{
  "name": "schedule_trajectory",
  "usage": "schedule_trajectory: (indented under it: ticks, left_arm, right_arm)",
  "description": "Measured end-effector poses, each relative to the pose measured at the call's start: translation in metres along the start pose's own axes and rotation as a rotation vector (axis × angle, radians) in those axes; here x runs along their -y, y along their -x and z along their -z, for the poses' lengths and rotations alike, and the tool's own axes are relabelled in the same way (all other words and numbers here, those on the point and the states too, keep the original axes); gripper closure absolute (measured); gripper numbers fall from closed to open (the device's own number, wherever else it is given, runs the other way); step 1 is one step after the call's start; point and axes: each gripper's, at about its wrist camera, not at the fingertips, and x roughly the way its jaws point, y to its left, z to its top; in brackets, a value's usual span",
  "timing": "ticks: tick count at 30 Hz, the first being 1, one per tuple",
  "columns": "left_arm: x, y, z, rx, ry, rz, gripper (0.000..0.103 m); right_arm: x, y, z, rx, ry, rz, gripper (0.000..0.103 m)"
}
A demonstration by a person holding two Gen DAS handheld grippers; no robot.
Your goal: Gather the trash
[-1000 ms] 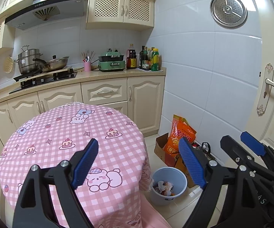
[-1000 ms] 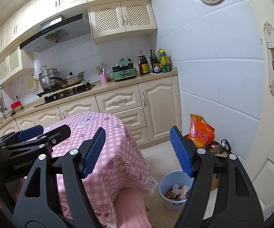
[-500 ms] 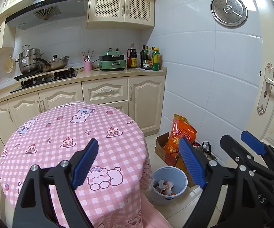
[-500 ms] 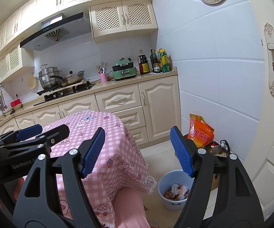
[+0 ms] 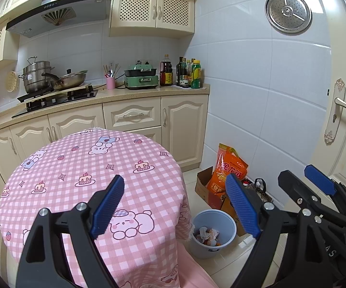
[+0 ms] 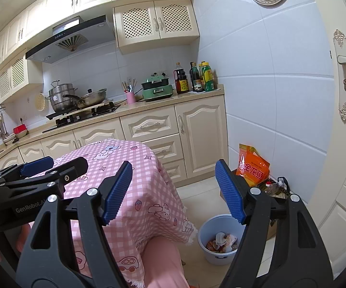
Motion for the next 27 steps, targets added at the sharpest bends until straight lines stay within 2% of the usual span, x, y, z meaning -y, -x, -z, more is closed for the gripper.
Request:
schedule_trajectory:
  ticks: [27]
  left_arm:
    - [0.0030, -0.0055, -0.0001, -0.008, 0.005, 0.003, 0.018]
  right_arm:
    - [0.0023, -0.0030, 0.0024, -0.011, 0.002, -0.007, 0.032]
